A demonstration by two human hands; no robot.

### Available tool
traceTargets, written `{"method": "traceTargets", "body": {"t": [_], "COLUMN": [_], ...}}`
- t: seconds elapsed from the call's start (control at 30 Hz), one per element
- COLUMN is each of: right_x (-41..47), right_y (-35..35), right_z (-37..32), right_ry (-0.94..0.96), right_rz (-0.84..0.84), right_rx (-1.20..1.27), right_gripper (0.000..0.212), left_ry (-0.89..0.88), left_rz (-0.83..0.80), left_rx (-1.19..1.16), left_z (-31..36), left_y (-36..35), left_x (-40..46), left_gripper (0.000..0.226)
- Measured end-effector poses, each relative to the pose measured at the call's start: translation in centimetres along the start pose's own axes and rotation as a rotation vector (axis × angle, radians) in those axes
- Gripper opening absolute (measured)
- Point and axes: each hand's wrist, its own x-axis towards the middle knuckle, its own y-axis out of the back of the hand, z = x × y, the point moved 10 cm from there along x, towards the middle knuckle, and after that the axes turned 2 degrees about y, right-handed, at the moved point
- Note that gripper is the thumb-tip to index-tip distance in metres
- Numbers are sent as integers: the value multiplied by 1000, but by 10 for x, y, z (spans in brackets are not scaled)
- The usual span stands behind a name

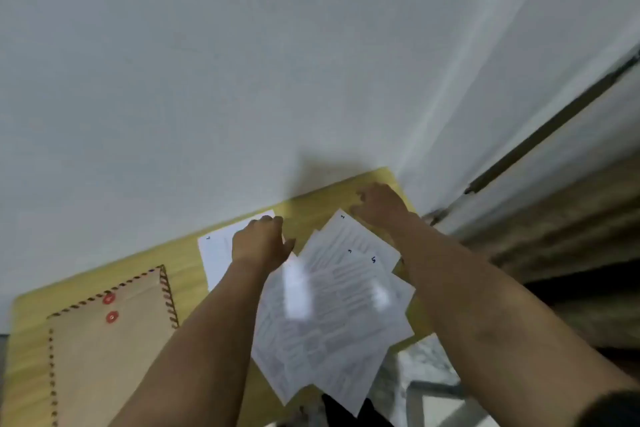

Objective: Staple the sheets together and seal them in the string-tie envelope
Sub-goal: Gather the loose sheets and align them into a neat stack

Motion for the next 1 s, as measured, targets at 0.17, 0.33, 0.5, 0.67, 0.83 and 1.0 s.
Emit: {"method": "traceTargets", "body": {"t": [0.17, 0.33, 0.5, 0.67, 0.83, 1.0], "right_x": [54, 94, 105, 107, 96, 74], "right_y": [-48, -89, -102, -105, -89, -54], "right_z": [41, 48, 43, 46, 38, 8], "right_ry": [-64, -20, 1, -6, 29, 90], "right_rz": [-145, -182, -103, -110, -108, -80], "right_rx": [49, 59, 51, 87, 156, 258], "right_gripper": [12, 42, 18, 17, 20, 17], "left_ry": [17, 40, 71, 75, 98, 108], "left_rz": [-116, -210, -235, -224, -199, -137], "left_rx": [-80, -117, -175, -200, -229, -339], "left_z": [30, 46, 51, 50, 46, 42], "left_y": [-64, -103, -120, -118, -109, -78], "left_x": [46, 70, 71, 71, 66, 46], "left_gripper": [48, 49, 49, 49, 47, 46]}}
